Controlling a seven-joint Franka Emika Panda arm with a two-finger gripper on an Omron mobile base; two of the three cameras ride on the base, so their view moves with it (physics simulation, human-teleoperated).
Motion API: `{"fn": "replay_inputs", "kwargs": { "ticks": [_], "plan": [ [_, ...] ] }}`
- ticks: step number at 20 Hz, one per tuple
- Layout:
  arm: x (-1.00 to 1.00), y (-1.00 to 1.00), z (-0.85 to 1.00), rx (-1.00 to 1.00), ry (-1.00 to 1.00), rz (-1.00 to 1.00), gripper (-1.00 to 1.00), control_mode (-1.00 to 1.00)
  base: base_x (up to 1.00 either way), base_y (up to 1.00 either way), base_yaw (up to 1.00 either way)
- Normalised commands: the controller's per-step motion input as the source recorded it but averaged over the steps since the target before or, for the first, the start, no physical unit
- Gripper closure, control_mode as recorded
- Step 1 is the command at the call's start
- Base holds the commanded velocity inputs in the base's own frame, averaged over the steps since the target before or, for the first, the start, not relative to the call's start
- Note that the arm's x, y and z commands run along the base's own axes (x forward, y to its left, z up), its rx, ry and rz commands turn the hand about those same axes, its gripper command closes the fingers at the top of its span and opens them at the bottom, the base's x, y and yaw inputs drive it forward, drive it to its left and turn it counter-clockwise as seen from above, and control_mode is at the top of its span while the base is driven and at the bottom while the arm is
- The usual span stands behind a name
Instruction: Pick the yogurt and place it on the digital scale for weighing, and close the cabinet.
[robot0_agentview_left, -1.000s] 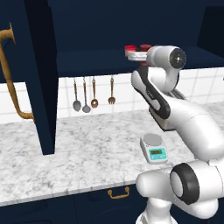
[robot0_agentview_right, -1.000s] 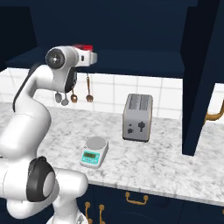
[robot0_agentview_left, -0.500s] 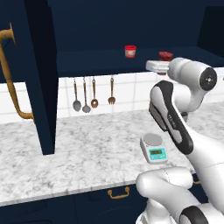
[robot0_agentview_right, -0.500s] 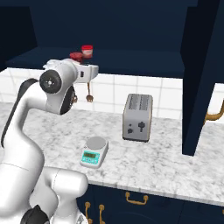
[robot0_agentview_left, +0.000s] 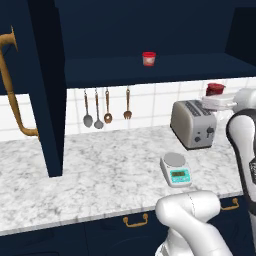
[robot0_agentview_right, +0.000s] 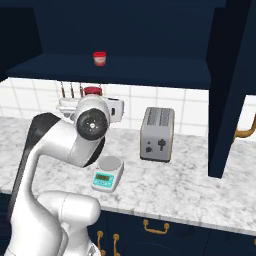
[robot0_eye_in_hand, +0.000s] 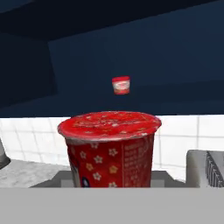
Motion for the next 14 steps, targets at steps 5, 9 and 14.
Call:
{"fn": "replay_inputs", "kwargs": {
  "ticks": [5,9,14],
  "plan": [
    [-0.13,-0.02,-1.0,0.0,0.0,0.62,1.0,-1.0,0.0,0.0,0.0],
    [0.53,0.0,-1.0,0.0,0.0,0.39,1.0,-1.0,0.0,0.0,0.0],
    [0.58,-0.02,-0.91,0.0,0.02,0.38,1.0,-1.0,0.0,0.0,0.0]
  ]
}}
